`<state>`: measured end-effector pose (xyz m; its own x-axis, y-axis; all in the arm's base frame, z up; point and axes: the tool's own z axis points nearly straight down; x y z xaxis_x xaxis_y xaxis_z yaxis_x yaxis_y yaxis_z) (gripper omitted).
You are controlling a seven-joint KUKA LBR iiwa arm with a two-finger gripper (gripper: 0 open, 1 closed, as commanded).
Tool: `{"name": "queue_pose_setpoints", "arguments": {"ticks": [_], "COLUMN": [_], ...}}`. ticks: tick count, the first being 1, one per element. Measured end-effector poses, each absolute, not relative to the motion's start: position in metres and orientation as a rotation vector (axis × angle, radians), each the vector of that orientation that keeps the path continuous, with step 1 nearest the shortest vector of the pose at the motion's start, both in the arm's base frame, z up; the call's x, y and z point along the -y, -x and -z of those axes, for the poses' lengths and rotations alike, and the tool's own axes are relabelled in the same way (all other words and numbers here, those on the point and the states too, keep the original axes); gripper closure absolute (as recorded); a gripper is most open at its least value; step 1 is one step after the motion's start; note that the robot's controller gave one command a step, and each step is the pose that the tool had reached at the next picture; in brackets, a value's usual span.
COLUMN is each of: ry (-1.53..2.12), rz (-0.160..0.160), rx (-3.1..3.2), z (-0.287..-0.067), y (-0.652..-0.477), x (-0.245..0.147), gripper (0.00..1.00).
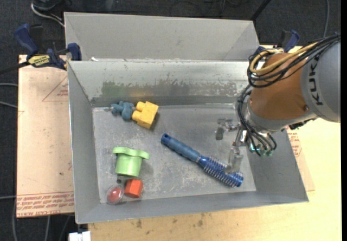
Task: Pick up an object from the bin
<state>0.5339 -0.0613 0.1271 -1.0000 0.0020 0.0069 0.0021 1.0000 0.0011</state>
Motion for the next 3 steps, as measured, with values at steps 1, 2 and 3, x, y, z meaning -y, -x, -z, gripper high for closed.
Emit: {"name": "queue_pose_setpoints", "arguments": {"ticks": [1, 2, 3], "ry": [-0.077, -0.08, -0.085], "rz": [0.003, 0.001, -0.001], "rx": [3.134, 3.14, 3.151], "z": [-0.066, -0.069, -0.203], "y": [-0.508, -0.51, -0.53], "x": [0.055, 0.055, 0.038], "gripper": [0.0, 1.0, 1.0]}}
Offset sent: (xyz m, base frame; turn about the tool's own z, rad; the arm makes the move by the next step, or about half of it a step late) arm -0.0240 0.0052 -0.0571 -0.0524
